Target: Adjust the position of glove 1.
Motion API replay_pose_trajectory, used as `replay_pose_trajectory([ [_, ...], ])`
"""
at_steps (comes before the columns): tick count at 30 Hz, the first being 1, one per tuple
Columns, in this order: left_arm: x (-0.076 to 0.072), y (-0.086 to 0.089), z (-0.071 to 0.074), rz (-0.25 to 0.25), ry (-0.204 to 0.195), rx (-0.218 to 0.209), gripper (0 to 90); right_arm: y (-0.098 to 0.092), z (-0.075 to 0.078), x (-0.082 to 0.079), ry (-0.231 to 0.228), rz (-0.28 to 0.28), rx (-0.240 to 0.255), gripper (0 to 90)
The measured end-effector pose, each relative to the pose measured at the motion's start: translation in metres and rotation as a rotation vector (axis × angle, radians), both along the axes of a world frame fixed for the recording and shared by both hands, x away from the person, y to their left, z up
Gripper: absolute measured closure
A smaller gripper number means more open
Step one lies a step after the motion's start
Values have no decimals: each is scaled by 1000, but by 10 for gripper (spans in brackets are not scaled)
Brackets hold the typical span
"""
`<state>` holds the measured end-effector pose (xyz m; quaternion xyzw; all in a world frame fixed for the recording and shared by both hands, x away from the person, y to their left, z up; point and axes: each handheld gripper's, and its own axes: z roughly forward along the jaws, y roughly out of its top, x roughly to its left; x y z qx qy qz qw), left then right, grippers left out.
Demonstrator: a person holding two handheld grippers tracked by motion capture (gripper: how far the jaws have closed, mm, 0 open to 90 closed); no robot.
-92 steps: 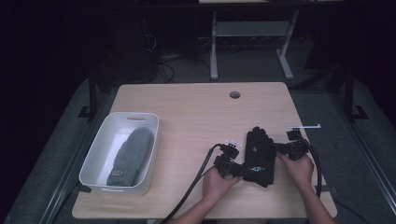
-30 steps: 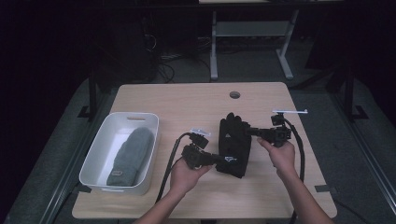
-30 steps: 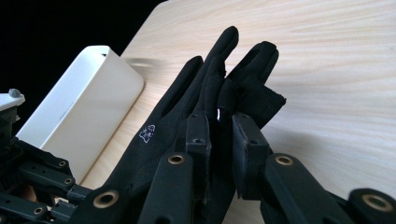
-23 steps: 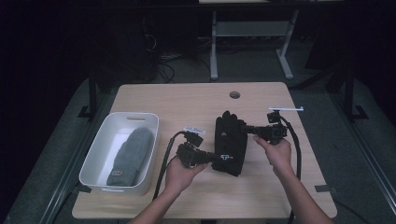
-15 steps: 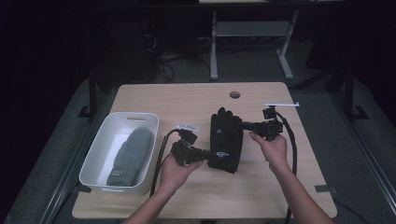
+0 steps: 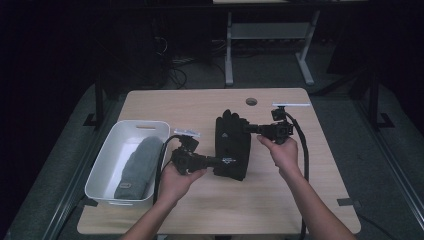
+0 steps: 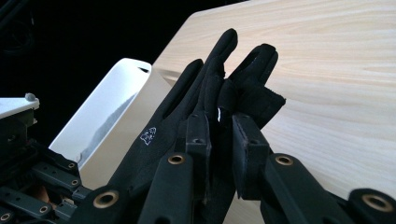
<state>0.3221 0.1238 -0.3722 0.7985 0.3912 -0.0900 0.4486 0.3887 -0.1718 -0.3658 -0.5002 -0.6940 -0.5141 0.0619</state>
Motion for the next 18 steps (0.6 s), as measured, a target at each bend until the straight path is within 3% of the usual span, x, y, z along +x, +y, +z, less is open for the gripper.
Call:
replay_pose_trajectory([
  [18, -4, 31, 16, 23, -25, -13, 823, 36, 18, 9, -18, 43, 2, 781],
])
